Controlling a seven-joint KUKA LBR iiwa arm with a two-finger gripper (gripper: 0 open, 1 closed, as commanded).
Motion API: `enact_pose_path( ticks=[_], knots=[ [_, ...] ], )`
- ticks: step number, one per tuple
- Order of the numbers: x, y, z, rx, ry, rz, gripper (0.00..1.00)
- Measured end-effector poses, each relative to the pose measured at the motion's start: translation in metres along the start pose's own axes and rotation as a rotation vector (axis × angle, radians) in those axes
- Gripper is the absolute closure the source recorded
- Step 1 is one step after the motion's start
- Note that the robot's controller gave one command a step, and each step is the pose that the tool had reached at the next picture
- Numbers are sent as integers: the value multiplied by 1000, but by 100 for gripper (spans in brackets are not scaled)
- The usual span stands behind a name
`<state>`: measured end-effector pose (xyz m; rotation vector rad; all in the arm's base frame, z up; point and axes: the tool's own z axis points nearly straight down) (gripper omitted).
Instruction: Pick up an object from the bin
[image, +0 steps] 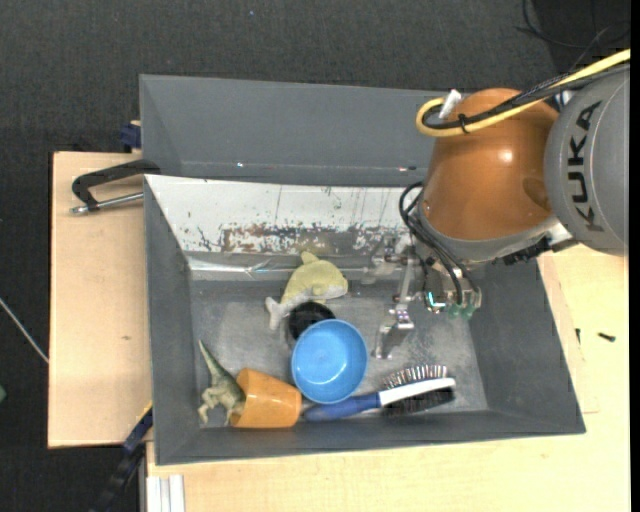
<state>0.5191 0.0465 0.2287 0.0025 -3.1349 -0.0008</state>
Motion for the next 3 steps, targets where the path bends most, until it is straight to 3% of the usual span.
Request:
enact_pose_path(
  ticks=[1,2,3],
  knots=[
    [-12,40,132,0,-28,-329,0],
    [-14,41,131,-2,-35,-329,100],
    [-1,39,14,0,-21,-286,100]
  ],
)
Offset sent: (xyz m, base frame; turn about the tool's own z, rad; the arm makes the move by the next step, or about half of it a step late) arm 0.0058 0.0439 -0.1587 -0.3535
